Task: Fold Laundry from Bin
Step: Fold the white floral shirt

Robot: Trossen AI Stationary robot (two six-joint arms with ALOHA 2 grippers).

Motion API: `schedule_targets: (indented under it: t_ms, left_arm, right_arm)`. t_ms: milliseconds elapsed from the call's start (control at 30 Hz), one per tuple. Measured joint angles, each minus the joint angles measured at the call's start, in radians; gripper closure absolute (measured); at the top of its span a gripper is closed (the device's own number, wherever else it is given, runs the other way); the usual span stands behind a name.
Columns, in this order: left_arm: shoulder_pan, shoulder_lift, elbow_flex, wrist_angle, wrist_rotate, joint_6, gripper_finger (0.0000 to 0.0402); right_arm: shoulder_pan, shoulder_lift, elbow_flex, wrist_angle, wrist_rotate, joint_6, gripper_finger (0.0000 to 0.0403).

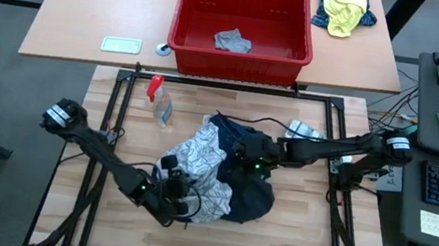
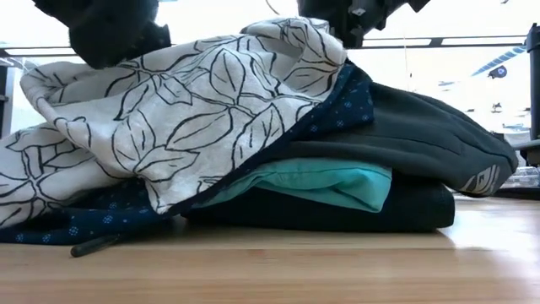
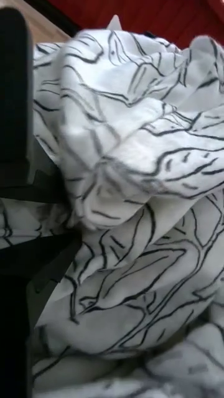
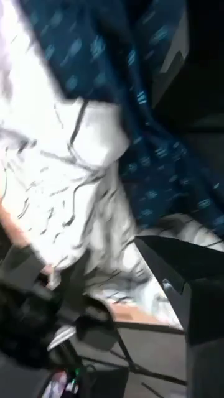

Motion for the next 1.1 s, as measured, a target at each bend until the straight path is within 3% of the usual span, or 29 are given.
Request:
schedule_targets:
  t_ms: [300, 533, 733, 1100]
  left_arm:
    - [0.049, 0.048, 0.000, 0.111, 0.000, 0.057, 0.0325]
    - [0.056, 0.048, 0.000, 0.201, -0.035, 0.152, 0.0325]
    - [0.053, 0.015, 0.002, 0.203, -0.102, 0.196, 0.0325]
    - [0.046, -0.075, 0.051, 0.177, -0.135, 0.406, 0.0325]
  right_arm:
    - [-0.013, 0.136, 0.110, 0.011, -0.042, -0.115, 0.0216]
    - [-0.015, 0.143, 0.185, -0.078, -0.039, -0.246, 0.0373]
    - [-0.015, 0.020, 0.210, -0.216, 0.037, -0.262, 0.0389]
    - [0.018, -0.230, 0.160, -0.477, 0.332, -0.177, 0.0392]
